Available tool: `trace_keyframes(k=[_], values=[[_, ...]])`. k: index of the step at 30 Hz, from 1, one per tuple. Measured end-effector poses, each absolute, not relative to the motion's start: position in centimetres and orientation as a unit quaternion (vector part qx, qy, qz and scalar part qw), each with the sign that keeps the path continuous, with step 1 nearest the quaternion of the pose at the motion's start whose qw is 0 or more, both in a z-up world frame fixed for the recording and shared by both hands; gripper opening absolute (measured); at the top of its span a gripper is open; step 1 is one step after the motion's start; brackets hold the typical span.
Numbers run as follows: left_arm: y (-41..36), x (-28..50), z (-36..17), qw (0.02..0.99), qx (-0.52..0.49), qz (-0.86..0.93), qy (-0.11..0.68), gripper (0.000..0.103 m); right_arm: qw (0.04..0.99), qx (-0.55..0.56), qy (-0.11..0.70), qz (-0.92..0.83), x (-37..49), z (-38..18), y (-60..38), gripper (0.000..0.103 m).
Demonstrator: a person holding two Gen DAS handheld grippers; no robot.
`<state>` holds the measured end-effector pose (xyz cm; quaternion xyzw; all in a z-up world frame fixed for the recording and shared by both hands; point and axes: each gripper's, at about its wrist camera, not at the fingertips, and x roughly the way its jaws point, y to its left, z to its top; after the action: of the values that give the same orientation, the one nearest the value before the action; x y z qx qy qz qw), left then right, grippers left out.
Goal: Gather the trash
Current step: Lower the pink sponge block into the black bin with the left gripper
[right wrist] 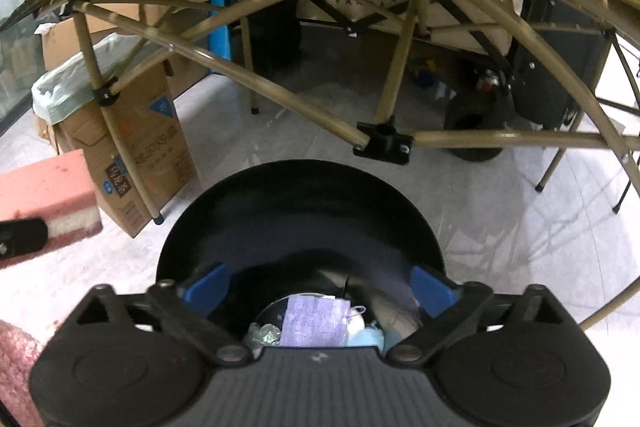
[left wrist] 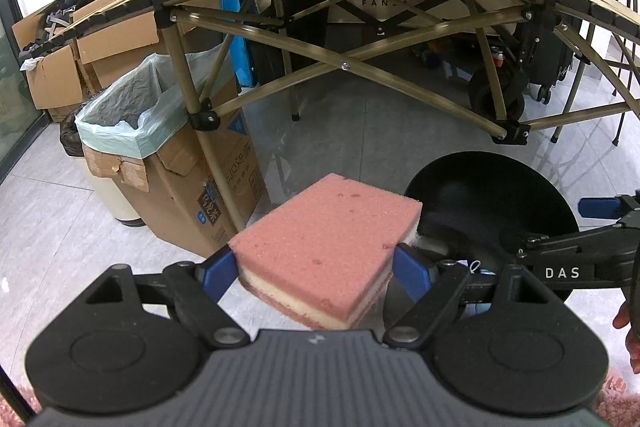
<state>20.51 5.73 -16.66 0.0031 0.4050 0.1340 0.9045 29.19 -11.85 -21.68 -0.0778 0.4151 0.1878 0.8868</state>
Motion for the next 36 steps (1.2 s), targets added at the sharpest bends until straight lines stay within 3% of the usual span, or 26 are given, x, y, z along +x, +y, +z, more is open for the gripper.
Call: trace_keyframes(k=[17,36], values=[[4.7,20.9,-16.3,0.907,0.002,0.124,0.403,0.083,0.883,-0.073,0.433,0.167,29.2,-20.9,-13.3,0.103],[-1.9,24.5,-15.5,0.917,0.012,0.047,0.396,0.083,0.913,-0.017,0.405,0.050,28.6,-15.1,-23.1,0.103]])
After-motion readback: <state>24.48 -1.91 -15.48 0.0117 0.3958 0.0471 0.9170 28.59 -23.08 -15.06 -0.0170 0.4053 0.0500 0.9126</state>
